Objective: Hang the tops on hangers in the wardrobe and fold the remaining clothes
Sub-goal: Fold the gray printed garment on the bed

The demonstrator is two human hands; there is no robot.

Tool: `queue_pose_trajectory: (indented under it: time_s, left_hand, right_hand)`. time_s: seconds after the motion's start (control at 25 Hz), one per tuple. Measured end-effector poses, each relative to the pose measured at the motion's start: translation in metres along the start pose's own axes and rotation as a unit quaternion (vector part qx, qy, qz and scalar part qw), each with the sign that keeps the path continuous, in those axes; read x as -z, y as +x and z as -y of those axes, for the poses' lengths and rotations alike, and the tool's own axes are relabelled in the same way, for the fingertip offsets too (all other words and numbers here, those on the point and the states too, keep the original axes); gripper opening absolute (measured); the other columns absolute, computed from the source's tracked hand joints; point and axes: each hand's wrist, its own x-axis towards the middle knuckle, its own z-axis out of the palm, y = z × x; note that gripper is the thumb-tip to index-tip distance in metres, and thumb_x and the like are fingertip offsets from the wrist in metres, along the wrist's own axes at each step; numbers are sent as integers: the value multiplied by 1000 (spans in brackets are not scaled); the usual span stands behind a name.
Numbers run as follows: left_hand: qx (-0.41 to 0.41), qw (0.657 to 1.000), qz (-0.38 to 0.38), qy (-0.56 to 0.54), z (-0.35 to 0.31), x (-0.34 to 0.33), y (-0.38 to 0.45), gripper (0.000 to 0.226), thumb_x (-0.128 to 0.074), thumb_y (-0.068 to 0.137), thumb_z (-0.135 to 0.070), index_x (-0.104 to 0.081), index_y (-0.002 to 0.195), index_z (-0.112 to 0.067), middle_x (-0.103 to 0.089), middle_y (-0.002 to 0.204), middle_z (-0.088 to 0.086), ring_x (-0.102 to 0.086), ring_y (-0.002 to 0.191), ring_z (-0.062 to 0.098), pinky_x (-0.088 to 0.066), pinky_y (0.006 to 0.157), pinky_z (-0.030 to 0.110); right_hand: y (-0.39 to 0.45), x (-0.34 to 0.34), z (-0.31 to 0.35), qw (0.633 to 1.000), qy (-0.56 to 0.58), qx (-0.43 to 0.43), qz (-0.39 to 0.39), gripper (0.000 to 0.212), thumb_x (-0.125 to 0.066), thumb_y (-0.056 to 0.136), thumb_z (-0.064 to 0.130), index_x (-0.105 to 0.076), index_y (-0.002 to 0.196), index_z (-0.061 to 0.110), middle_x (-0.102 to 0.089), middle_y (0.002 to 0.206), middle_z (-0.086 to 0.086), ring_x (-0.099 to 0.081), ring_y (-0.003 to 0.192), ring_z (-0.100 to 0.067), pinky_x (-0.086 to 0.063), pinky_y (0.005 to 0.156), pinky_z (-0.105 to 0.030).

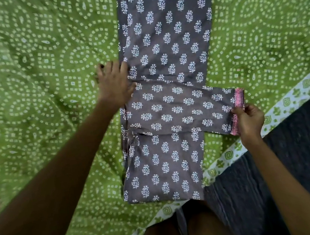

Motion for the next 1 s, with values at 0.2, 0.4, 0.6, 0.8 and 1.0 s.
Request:
queue_pose_trajectory:
  time_s: [0.2,0.4,0.6,0.8,1.0]
  left_hand:
    - [-177,984,1,10,-53,-36,-62,70,-30,89,-62,-39,142,-16,-34,149,10,-26,141,27,2,115,41]
    - [-119,992,32,37,-26,-55,-81,96,-23,77,-83,-26,148,-18,-23,155,3,-17,144,23,-3,115,50]
    - [-124,990,63,30,-28,-45,-79,97,-13,79,-80,-28,147,-11,-25,154,7,-20,143,24,1,115,49]
    - [-99,993,52,29,-34,-43,-78,89,-21,80,-70,-24,148,-13,-22,155,5,-16,144,24,18,111,45]
    - [-97,987,-43,-117,-98,-20,-62,57,-26,88,-24,-39,139,-2,-36,148,13,-27,140,26,4,115,38]
  right_hand:
    - [-21,-4,15,999,41,-8,0,25,-67,77,-5,-56,86,15,-57,79,6,-52,69,-9,-44,68,-29]
    - [-78,-60,44,976,-109,170,84,63,-68,73,-5,-44,128,16,-50,114,1,-54,82,-5,-51,66,-22]
    - [-112,-117,33,875,-368,246,198,60,-64,79,10,-40,134,9,-31,136,-9,-53,108,-27,-45,91,-34]
    - [-101,-109,21,862,-420,252,130,65,-64,81,38,-38,133,8,-38,132,-12,-42,117,-28,-36,97,-36]
    - [-72,-103,30,899,-244,363,37,39,-42,88,10,-55,123,3,-55,126,-16,-49,119,-30,-34,98,-31]
